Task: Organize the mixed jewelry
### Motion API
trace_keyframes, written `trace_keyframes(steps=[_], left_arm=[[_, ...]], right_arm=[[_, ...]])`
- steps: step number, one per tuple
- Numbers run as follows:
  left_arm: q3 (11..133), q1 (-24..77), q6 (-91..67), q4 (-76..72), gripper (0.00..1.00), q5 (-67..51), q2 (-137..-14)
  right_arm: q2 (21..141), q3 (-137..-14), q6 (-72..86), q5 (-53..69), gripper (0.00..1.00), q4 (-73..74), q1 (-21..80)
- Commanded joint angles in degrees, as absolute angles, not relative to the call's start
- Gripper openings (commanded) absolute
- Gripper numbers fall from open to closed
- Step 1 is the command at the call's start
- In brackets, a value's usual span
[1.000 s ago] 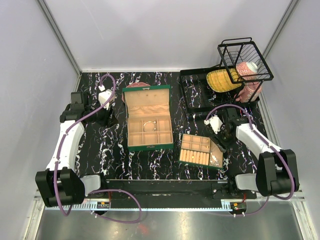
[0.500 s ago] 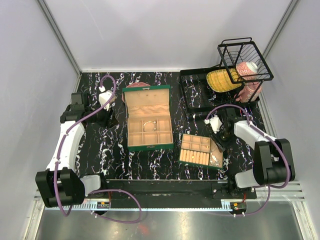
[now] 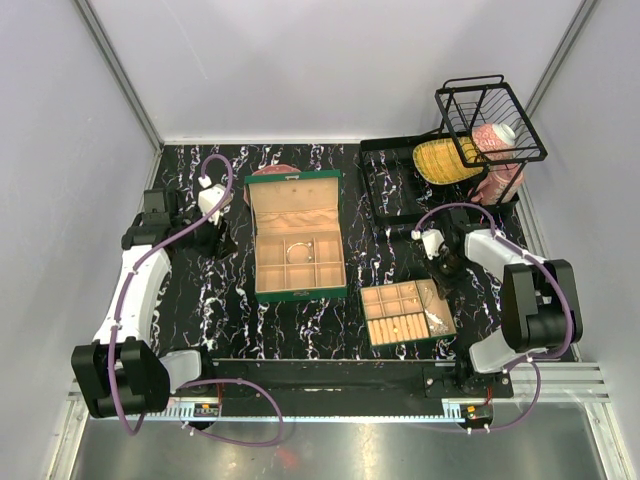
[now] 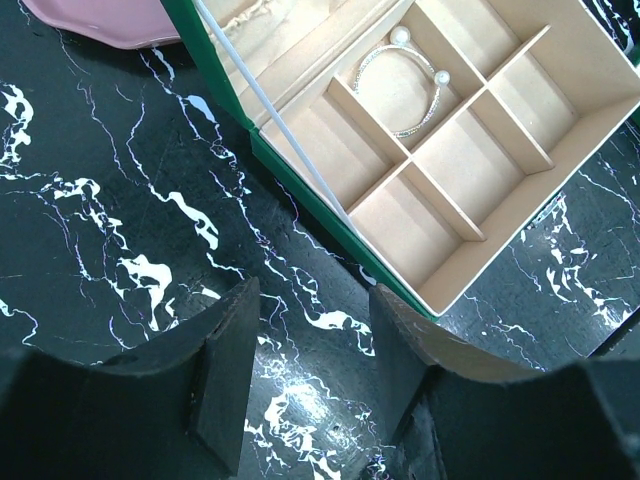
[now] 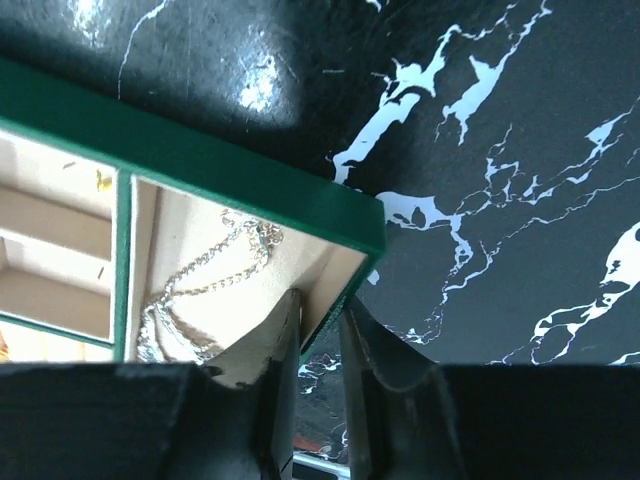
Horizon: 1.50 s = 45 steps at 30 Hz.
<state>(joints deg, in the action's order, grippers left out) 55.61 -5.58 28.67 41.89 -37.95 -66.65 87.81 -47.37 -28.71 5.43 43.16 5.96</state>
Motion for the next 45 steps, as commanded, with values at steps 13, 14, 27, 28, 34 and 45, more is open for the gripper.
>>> trace_keyframes(steps=[13,14,27,28,34,45], left_arm=[[54.1,-5.9,28.5,37.2,0.51,-38.2,-64.3],[54.0,-5.9,28.5,37.1,0.51,-38.1,-64.2],[53.6,-5.9,28.0,36.8,0.50,-37.5,-64.2],[53.7,-5.8,28.0,36.8,0.50,-37.5,-64.2],[54.4,-5.9,27.3,36.5,0.50,-37.5,-64.9],[54.8,-5.9,27.2,36.5,0.50,-36.7,-64.8]], right_arm=[[90.4,-51.9,-22.5,1.9,0.00,33.6,5.9],[89.8,-52.0,-21.9,2.0,0.00,33.7,6.0],[83.3,-58.0,-16.4,6.0,0.00,41.9,6.0],[82.7,-58.4,-16.0,6.4,0.00,43.2,5.9],[81.4,-64.1,-12.4,9.2,0.00,49.7,5.9],[85.0,-76.5,-6.6,13.6,0.00,57.7,6.0]])
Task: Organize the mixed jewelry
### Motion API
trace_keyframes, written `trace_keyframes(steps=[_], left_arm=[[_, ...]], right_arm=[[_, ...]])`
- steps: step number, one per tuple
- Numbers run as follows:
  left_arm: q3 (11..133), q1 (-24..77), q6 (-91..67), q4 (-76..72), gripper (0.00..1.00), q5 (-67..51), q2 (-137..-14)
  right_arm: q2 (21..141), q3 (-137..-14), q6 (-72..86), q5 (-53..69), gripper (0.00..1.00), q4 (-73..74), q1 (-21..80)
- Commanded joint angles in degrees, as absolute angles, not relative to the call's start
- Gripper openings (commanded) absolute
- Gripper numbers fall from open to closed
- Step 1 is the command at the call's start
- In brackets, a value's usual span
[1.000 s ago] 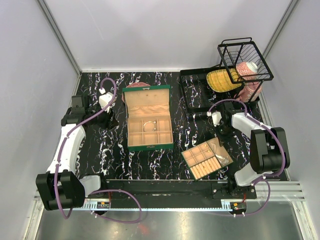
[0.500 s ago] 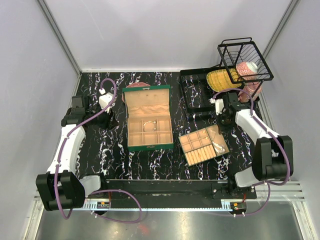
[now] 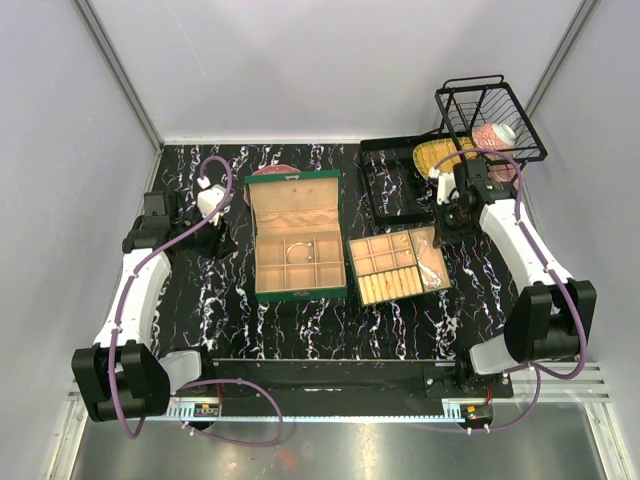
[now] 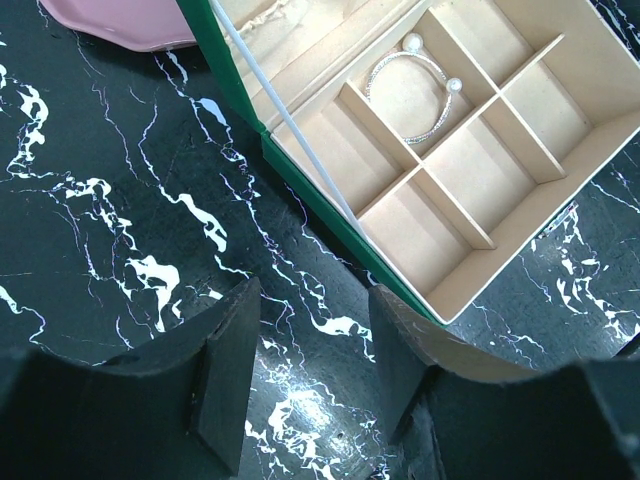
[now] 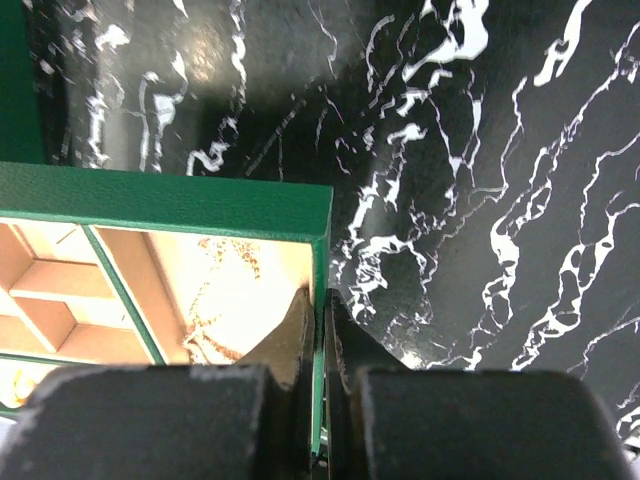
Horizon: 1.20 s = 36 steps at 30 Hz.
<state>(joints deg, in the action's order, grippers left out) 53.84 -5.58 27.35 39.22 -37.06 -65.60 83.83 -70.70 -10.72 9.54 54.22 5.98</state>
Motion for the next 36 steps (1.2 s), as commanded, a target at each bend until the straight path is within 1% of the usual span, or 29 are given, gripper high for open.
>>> trace_keyframes(steps=[1,10,15,21,30,36], left_arm=[[54.9,-5.9,27.0,36.6,0.50,-36.7,-64.8],[55.3,-5.9,26.1,36.0,0.50,-36.6,-65.7],[55.4,-5.8,25.8,35.7,0.50,-36.0,-66.1],[55.1,-5.9,25.1,35.2,0.50,-35.1,-66.8],[55.5,-5.9,23.5,34.0,0.50,-32.8,-67.0],[54.8,-5.9,22.8,33.1,0.50,-31.5,-66.8]], right_arm=[[85.9,-78.2,-5.1,13.5,0.00,57.9,6.0],[91.0,-84.7,2.0,11.9,0.00,57.0,7.4],[93.9,-86.1,4.1,8.2,0.00,55.7,11.9],[96.9,-88.2,6.1,9.5,0.00,54.2,14.3],[98.4,-93.5,12.7,7.1,0.00,52.0,21.3],[101.2,-96.9,17.2,7.5,0.00,51.2,24.2]])
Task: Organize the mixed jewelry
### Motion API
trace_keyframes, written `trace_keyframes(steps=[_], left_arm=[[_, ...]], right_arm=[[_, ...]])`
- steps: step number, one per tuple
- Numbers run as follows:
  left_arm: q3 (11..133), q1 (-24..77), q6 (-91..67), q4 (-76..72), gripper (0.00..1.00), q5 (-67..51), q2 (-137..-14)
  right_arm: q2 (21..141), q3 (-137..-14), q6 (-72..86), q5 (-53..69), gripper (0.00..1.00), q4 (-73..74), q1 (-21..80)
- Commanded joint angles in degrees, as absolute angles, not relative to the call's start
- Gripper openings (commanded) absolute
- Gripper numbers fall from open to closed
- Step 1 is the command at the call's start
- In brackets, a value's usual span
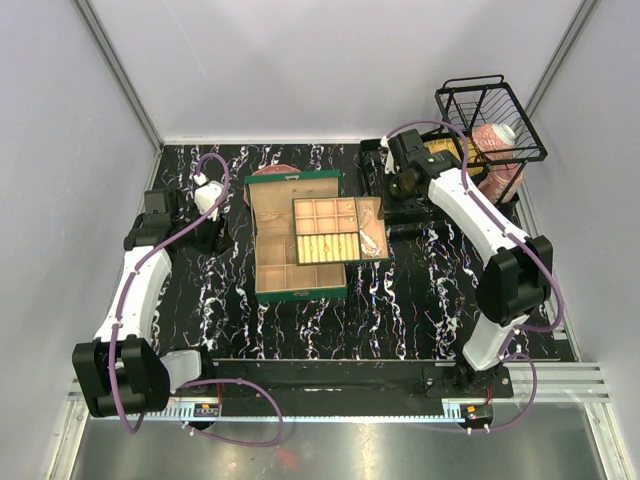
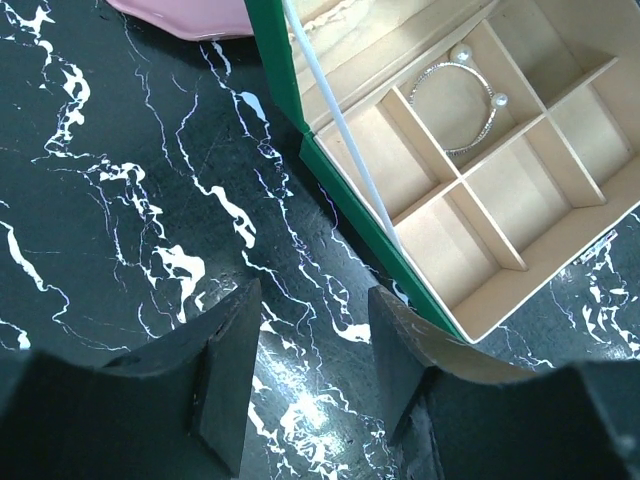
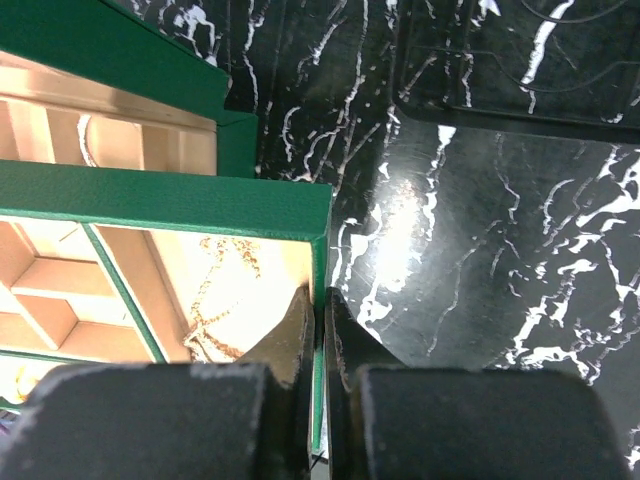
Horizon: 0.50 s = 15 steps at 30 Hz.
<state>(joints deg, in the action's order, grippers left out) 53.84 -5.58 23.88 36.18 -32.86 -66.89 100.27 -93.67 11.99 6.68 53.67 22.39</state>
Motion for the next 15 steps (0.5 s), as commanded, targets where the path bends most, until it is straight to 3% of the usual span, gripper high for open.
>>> trace_keyframes(steps=[1,15], left_arm=[[54.4,-5.9,22.8,32.9,0.50,-31.3,-66.8],[52.7,-5.9,22.1,30.9,0.49,-30.6,-67.9]], right_arm=[[101.6,-97.0,17.8,7.9,0.00,50.9,24.5],[107.7,-100.0,23.6,5.6,0.00,48.5,32.4]])
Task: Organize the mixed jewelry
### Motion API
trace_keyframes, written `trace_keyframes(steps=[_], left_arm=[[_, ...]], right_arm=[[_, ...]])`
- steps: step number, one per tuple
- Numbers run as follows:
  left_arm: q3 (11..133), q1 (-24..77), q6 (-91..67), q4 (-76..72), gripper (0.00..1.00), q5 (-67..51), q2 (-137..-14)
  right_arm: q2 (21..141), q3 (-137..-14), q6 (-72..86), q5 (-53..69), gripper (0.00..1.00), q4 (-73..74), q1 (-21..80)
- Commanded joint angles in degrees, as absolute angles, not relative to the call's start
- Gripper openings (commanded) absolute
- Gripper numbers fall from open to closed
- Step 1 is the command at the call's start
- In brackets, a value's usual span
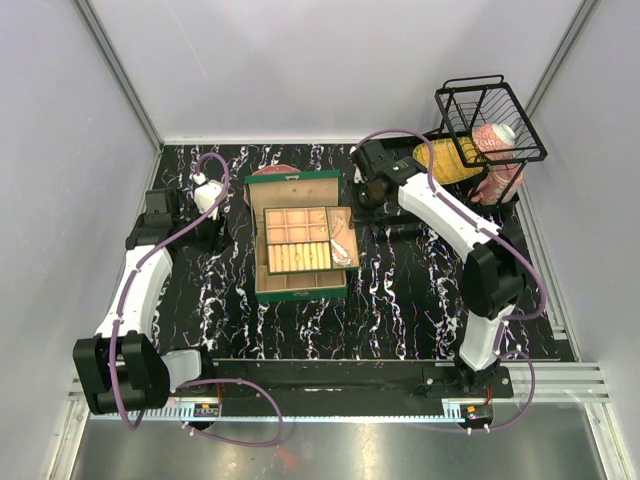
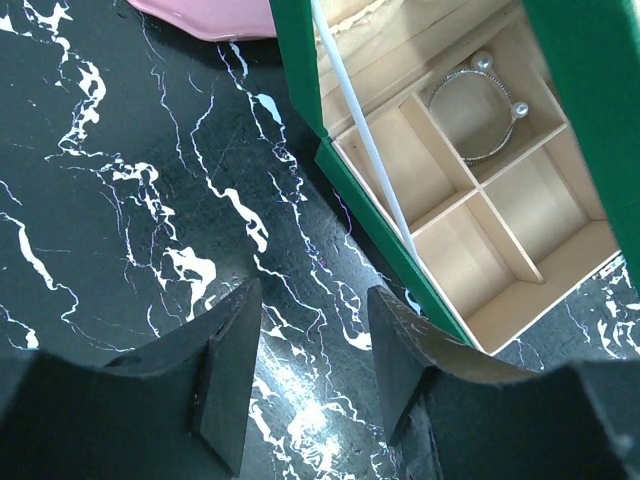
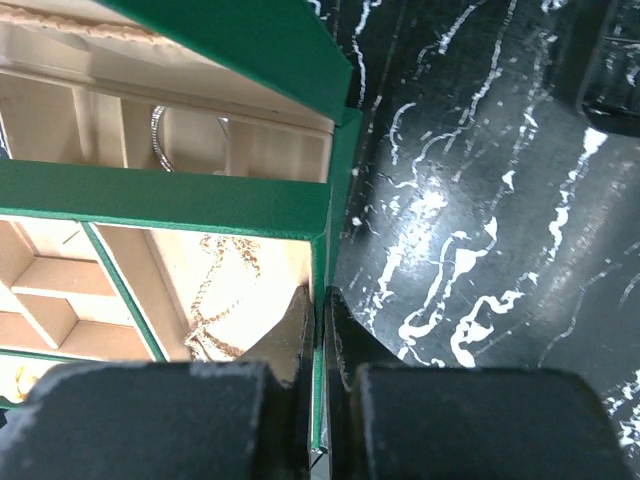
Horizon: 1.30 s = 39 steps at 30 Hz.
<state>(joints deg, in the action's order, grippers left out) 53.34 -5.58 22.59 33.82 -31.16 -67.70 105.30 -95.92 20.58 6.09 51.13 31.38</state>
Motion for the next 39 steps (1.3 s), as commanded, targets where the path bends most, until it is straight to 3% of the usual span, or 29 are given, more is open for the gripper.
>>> trace_keyframes(steps=[1,39], left_arm=[[52.3,-5.9,22.2,30.8,0.49,-30.7,-67.9],[47.1,-5.9,21.7,23.9,0.49,-30.6,-67.7]], right_arm=[[108.3,-100.3,23.6,5.5,0.00,48.8,32.6],[115.3,-101.4,26.7,7.6,0.00,48.7,38.1]])
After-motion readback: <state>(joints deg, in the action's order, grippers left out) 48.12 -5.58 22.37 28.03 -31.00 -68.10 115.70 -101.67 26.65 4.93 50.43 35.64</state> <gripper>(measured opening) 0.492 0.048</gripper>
